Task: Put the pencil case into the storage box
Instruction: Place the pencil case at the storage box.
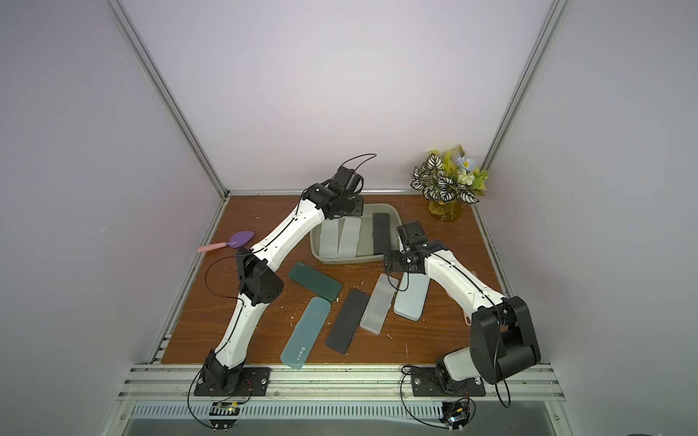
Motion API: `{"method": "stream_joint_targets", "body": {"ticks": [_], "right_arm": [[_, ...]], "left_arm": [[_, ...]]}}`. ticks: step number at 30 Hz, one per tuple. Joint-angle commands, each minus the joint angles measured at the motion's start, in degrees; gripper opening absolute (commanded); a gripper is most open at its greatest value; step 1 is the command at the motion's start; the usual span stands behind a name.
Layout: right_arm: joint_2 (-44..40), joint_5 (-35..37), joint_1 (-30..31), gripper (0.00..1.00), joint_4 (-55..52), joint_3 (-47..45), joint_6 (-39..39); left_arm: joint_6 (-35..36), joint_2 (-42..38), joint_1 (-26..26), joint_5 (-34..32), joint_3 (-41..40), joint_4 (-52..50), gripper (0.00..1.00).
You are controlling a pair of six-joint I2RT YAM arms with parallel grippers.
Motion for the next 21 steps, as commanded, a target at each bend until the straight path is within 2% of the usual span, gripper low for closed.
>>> {"method": "stream_joint_targets", "body": {"ticks": [1,8,21], "right_arm": [[-1.15,-1.14,-0.11,0.99,-0.78,0.96,0.28],[-1.43,-0.44,-0.27,0.99,-1.23,0.88,0.24],[-0.57,-0.76,-0.27,0.99,-1.24,0.79,0.11]], "left_arm": [[0.16,6.16,-0.74,3.7,1.29,-1.46,0.01],[-1.06,11.29,-0.72,6.29,1.58,1.75,0.0],[-1.33,16.47,-0.4,3.92,1.27,2.26,0.0]]}}
